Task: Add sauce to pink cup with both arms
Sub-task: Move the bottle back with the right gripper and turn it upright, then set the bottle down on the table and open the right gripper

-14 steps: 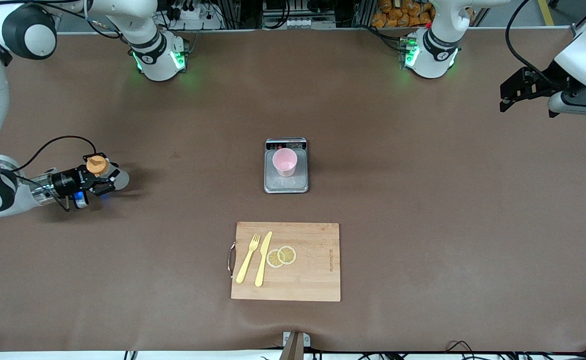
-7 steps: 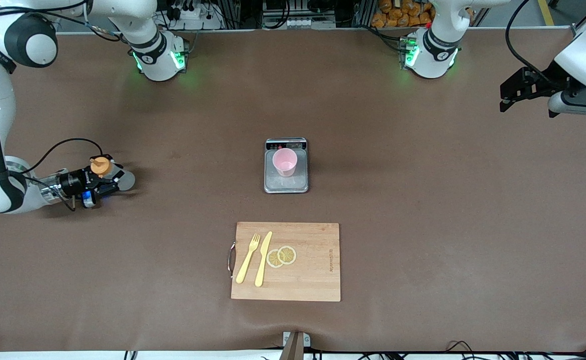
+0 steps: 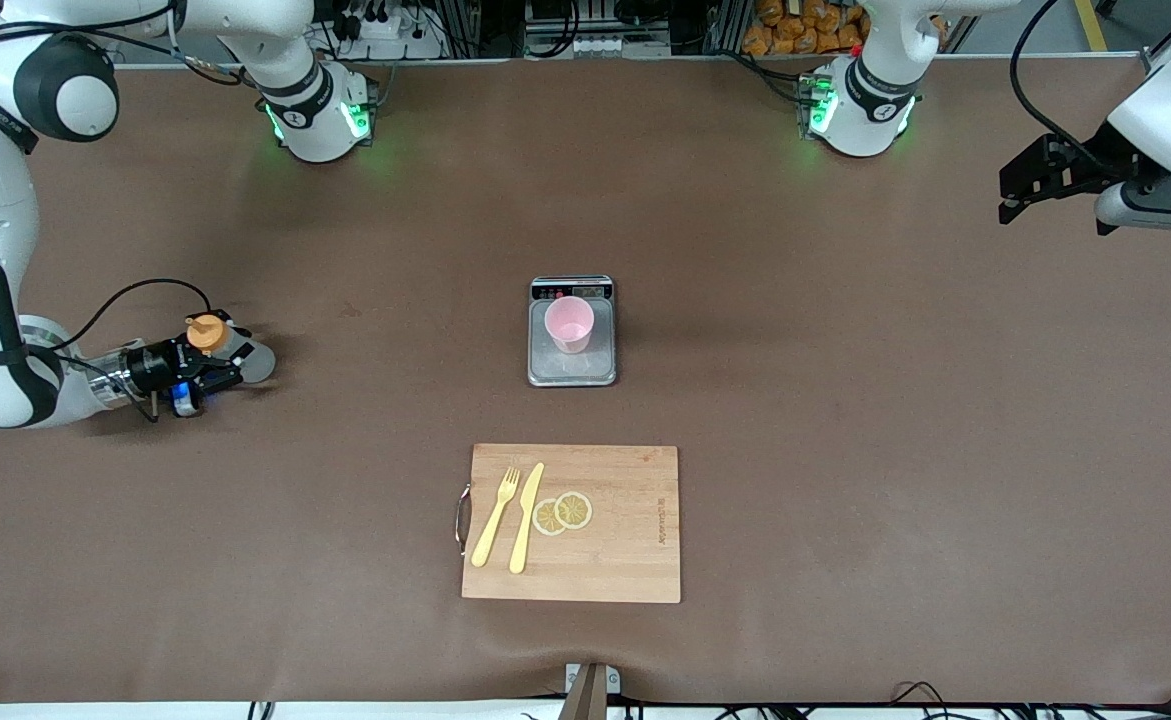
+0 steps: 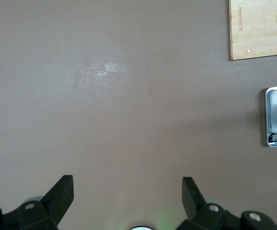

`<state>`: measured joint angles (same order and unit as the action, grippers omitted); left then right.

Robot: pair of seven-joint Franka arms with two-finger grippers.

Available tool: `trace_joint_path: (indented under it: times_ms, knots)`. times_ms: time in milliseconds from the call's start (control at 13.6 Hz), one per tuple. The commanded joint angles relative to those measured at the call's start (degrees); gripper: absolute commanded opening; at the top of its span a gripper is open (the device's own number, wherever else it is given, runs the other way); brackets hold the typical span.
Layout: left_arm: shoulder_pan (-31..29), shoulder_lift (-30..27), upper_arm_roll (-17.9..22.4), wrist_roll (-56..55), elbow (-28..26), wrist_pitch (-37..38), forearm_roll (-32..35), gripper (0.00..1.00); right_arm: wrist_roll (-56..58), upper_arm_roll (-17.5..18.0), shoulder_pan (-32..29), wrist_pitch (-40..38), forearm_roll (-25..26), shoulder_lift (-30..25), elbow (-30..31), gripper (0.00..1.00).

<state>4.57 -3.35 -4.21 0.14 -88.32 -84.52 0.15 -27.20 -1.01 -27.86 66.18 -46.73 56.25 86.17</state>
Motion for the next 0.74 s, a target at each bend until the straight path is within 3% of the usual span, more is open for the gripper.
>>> trace_joint_path:
  times_ms: [0,74,221,662]
  knots:
    - [-0.2,-0.1,-0.1,1.3,0.7,0.5,0.3,1.0,-1.1,0.9,-0.7,-1.5,0.1,-0.1,-2.7,0.9]
    - [-0.2,-0.1,-0.1,1.3,0.6,0.5,0.3,1.0,-3.2,0.9,-0.7,-1.6,0.8,-0.2,-4.2,1.0]
    - [-0.2,-0.1,0.0,1.3,0.6,0.5,0.3,1.0,-8.2,1.0,-1.0,-1.9,3.0,-0.4,-8.2,1.0]
    - [-0.3,0.0,0.0,1.3,0.5,0.5,0.4,1.0,-8.7,0.9,-2.7,-9.5,5.3,-1.9,-20.7,1.0]
